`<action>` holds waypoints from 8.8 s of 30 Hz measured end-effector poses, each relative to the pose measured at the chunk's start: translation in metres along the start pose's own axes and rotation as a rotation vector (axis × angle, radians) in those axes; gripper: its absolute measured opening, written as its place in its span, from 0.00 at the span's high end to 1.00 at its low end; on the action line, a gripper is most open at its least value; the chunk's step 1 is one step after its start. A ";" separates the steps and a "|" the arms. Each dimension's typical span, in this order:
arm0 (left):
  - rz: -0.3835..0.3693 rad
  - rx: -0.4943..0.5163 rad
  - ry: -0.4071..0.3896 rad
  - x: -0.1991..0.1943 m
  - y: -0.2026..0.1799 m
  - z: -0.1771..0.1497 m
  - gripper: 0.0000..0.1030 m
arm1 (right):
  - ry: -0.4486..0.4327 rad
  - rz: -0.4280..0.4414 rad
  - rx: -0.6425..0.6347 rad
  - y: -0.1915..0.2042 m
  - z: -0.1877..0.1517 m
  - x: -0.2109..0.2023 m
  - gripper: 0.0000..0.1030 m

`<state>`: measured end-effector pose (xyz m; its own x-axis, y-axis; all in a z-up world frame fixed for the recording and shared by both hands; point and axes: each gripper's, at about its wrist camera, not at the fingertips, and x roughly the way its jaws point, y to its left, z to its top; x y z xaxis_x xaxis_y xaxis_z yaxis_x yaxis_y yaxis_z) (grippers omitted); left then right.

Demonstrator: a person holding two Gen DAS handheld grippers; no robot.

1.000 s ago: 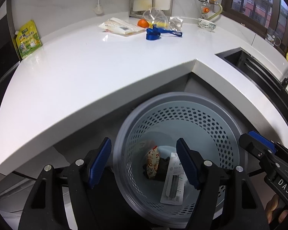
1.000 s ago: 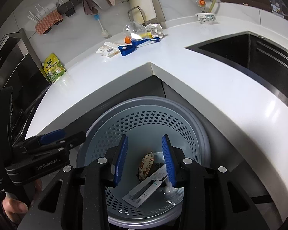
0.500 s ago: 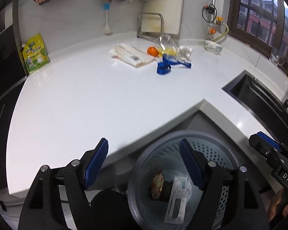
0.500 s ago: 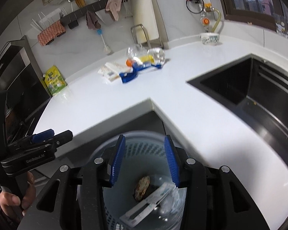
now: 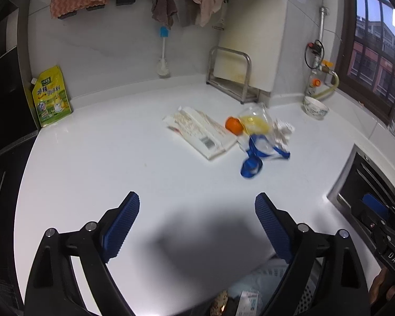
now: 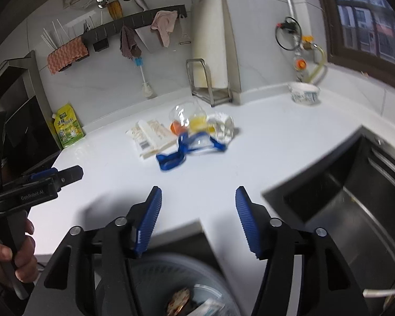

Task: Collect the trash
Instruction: 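Move both tools back toward the remaining trash on the counter, then grasp the white plastic wrapper with the left tool while the right tool grasps the crumpled patterned paper, then carry the wrapper and paper over the grey bin and open both tools, then move both tools back to the cup and peel on the counter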

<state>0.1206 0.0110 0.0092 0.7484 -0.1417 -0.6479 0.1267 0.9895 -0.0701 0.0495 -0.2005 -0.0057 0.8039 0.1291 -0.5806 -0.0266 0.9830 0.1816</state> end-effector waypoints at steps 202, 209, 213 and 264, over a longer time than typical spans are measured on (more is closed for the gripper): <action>-0.108 0.236 0.287 -0.035 -0.069 -0.184 0.87 | 0.216 -0.016 0.113 0.012 -0.175 -0.047 0.84; -0.095 0.232 0.269 -0.036 -0.068 -0.183 0.63 | 0.215 -0.012 0.111 0.013 -0.176 -0.046 0.72; -0.086 0.218 0.269 -0.037 -0.064 -0.182 0.52 | 0.197 -0.023 0.105 0.012 -0.175 -0.051 0.57; -0.024 0.062 0.058 -0.037 -0.008 -0.067 0.21 | 0.060 0.011 0.028 0.019 -0.068 -0.045 0.48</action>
<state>0.0484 0.0107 -0.0175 0.7057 -0.1613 -0.6899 0.1852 0.9819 -0.0401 -0.0276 -0.1790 -0.0306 0.7663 0.1480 -0.6252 -0.0179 0.9776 0.2095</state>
